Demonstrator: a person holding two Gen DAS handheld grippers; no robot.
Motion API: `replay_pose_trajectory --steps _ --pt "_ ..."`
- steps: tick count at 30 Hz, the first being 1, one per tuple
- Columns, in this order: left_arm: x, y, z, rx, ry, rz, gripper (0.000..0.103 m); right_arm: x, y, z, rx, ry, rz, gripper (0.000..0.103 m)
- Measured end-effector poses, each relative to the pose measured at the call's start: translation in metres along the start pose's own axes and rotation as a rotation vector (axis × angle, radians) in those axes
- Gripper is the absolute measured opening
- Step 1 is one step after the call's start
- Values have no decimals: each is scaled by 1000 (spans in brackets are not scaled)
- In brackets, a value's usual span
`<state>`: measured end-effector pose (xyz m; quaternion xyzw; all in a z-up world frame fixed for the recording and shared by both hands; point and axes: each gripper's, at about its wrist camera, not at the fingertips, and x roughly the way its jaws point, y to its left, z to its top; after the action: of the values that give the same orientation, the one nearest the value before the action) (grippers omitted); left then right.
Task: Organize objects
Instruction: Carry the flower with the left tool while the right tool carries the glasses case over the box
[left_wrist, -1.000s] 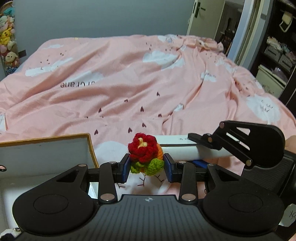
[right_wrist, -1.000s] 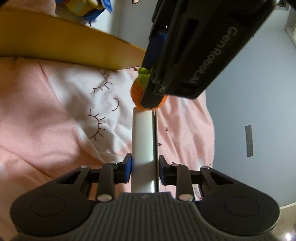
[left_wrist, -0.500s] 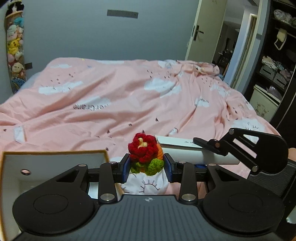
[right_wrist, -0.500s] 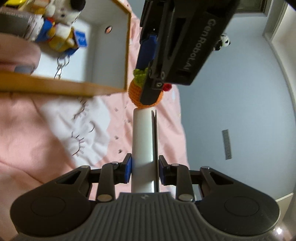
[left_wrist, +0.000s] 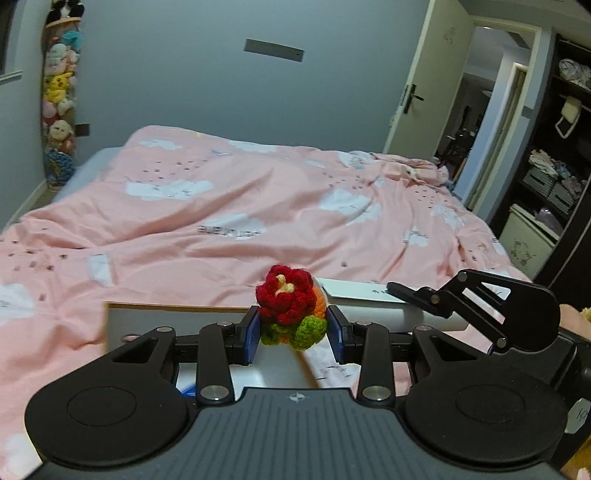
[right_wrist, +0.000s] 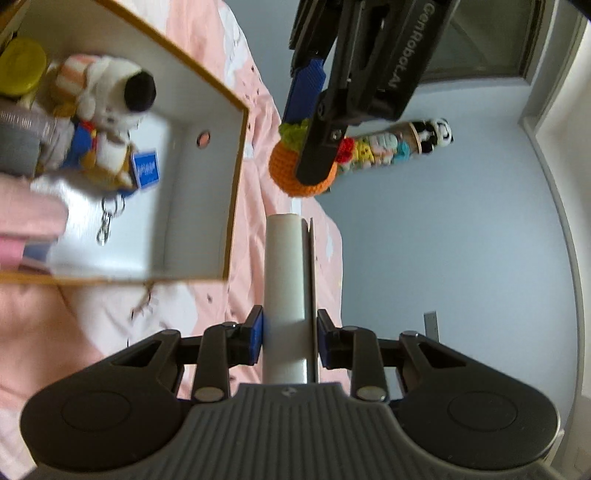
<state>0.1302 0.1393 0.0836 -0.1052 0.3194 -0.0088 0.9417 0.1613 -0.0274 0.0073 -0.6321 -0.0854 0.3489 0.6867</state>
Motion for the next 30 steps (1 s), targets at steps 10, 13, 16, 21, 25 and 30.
replay_pose_trajectory --steps 10,13,16,21,25,30 --pt "-9 41 -4 136 105 132 42 17 9 50 -2 -118 66 30" --pt "-1 48 -8 183 162 152 42 29 16 59 -10 -167 92 30" --pt "12 51 -10 224 214 174 42 42 23 64 -37 -194 121 30" --pt "25 53 -16 303 271 202 42 64 35 67 -87 -226 188 30" --pt "32 54 -19 358 300 193 42 80 42 66 -99 -247 229 30" --pt "45 54 -16 399 330 202 42 96 49 71 -87 -266 257 30"
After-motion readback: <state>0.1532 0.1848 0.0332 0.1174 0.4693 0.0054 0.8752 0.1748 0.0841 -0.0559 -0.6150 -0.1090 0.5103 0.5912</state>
